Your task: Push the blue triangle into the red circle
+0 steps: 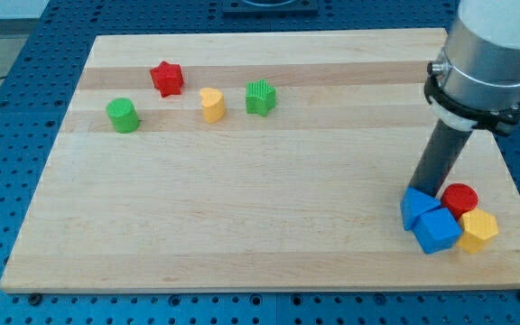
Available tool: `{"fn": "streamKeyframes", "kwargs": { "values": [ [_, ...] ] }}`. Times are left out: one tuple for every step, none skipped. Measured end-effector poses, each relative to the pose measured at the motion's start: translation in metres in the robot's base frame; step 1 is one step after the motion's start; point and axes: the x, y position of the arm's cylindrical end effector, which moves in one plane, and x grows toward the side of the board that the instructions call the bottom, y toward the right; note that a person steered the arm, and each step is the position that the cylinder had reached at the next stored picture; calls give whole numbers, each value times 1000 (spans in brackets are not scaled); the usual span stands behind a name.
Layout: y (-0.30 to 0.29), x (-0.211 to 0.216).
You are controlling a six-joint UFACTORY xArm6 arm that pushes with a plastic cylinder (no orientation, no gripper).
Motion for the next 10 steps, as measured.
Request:
{"fn": "streamKeyframes", "kwargs": {
  "values": [
    [7, 3],
    [7, 6],
    [7, 2],
    [-3, -43],
    [-64, -33],
    [-82, -11],
    [-52, -8],
    [-37, 6],
    [-35, 7],
    [-23, 11]
  ]
}}
